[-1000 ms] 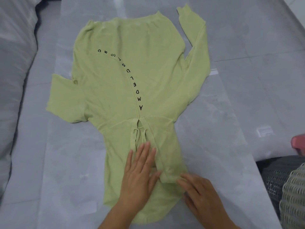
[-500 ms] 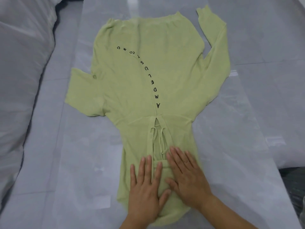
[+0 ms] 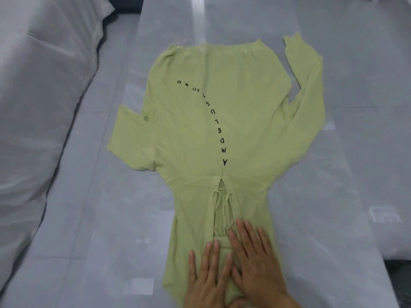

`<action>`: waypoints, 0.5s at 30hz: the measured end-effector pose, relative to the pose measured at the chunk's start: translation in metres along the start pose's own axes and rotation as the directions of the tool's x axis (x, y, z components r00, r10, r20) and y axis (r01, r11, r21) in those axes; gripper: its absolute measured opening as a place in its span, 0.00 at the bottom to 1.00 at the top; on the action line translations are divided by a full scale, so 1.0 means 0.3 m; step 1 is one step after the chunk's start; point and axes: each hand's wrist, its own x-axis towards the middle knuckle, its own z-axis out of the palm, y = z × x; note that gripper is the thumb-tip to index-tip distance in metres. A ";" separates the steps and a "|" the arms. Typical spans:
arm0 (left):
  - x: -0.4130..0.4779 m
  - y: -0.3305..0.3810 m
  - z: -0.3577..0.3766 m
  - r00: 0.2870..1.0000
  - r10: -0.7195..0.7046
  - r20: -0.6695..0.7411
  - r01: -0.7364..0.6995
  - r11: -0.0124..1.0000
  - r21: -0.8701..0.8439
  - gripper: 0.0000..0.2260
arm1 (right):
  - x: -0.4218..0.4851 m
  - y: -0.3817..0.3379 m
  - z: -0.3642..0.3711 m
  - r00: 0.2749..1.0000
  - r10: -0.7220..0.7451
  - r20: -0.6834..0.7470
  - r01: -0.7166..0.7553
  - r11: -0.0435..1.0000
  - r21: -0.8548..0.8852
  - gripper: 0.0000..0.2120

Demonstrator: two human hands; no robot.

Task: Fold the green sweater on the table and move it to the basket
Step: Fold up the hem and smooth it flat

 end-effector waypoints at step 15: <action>-0.095 -0.040 -0.056 0.974 0.224 -0.047 -0.223 0.975 0.019 0.23 | -0.013 -0.006 -0.058 0.993 -0.078 -0.084 0.087 0.991 0.104 0.26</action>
